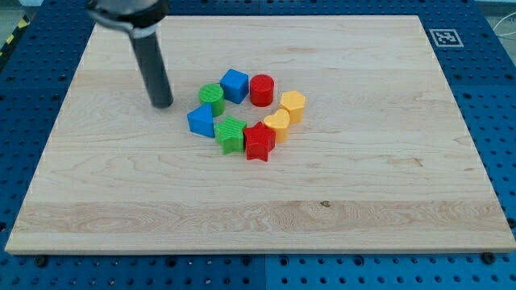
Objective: Push the blue triangle a bit up and right
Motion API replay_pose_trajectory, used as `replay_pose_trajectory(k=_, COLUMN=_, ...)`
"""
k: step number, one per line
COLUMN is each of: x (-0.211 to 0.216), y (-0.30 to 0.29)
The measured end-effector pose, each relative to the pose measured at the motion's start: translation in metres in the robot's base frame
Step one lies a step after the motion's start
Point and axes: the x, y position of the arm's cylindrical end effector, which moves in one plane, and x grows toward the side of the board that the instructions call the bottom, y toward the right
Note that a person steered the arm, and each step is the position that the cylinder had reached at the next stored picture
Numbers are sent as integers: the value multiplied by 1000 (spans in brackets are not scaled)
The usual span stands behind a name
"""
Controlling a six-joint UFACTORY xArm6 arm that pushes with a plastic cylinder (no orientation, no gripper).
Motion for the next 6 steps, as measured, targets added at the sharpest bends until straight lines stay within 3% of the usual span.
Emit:
replay_pose_trajectory(k=2, x=48, y=47)
replay_pose_trajectory(k=6, x=32, y=109)
